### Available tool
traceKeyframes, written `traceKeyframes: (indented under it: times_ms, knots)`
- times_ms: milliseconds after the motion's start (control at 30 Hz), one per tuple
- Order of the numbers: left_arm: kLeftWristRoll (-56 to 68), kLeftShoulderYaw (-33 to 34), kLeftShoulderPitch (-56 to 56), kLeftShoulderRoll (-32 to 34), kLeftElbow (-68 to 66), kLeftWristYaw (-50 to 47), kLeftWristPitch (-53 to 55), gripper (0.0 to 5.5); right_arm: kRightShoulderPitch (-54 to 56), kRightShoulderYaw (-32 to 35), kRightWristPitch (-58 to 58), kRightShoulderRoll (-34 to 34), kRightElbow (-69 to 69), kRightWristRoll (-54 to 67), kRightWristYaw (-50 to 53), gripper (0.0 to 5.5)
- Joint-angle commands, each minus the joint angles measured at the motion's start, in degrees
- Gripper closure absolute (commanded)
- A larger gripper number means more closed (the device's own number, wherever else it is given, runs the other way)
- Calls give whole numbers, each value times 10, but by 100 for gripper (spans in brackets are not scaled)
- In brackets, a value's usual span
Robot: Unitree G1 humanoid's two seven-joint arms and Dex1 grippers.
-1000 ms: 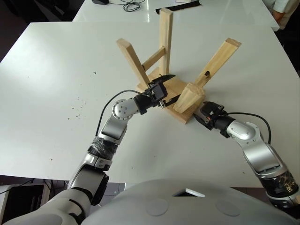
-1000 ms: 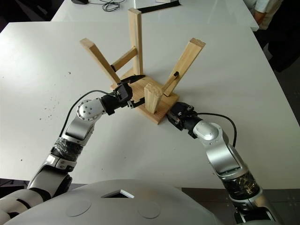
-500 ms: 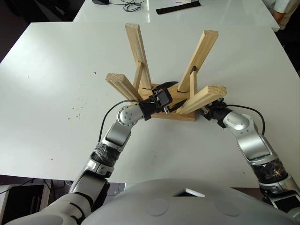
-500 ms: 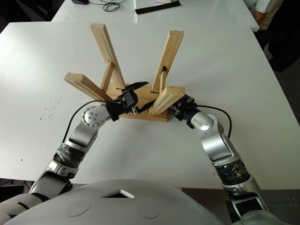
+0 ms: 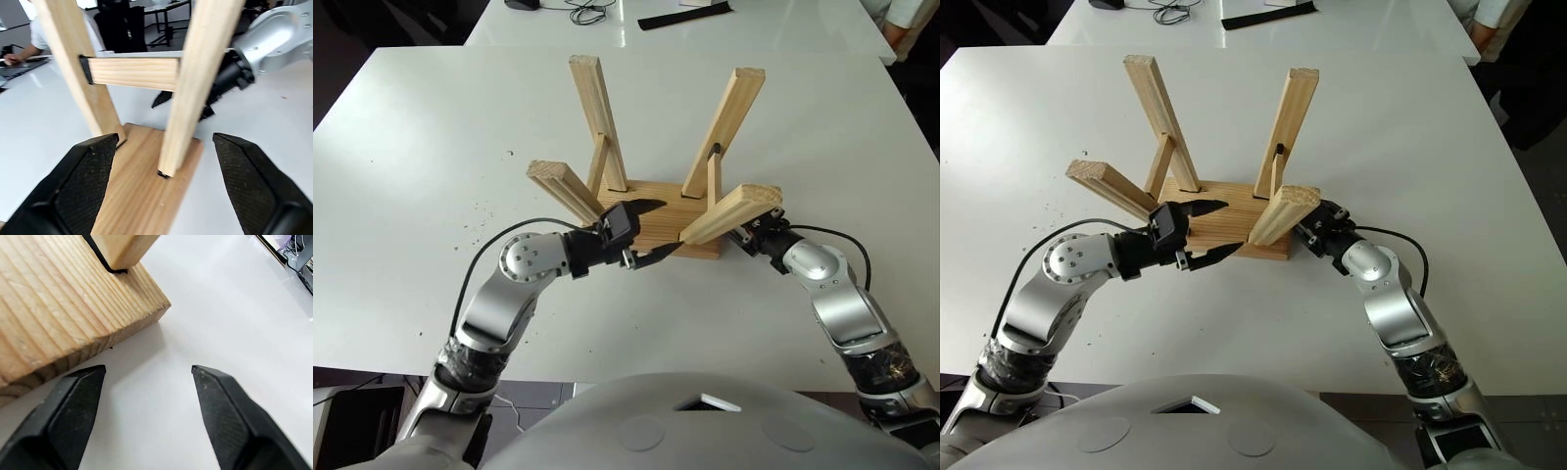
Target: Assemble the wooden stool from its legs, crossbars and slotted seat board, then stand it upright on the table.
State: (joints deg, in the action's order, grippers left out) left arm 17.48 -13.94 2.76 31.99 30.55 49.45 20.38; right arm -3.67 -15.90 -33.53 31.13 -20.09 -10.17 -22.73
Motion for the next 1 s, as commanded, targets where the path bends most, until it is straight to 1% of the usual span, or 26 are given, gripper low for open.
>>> traceKeyframes:
  times_ms: [33, 133, 233, 333, 367, 433, 500, 600, 733, 1000]
  knots:
    - [28, 42, 58, 66, 17, 46, -7, 190, -38, 5, -17, 14, 6, -10, -5, 222]
    - [34, 97, 111, 99, -4, 61, -29, 190, -63, 19, -18, 23, -15, -9, -3, 222]
    - [20, 158, 140, 122, -81, 65, -70, 190, -112, 53, -24, 26, -59, 1, 1, 222]
    - [10, 200, 113, 115, -195, 48, -105, 235, -160, 90, -27, 21, -104, 19, -2, 222]
    - [5, 206, 101, 110, -227, 40, -116, 258, -168, 99, -28, 20, -113, 24, -5, 243]
    - [-18, 201, 79, 93, -272, 17, -144, 275, -170, 110, -30, 18, -121, 37, -15, 243]
    - [-42, 187, 60, 71, -302, -6, -175, 275, -159, 109, -33, 17, -120, 46, -23, 243]
    - [-83, 161, 28, 39, -354, -36, -229, 275, -140, 94, -40, 15, -118, 52, -34, 243]
    - [-145, 125, -6, 13, -430, -67, -309, 275, -122, 68, -45, 13, -118, 52, -45, 243]
    - [-165, 91, 29, 17, -443, -56, -365, 275, -108, 24, -45, 4, -114, 48, -48, 243]
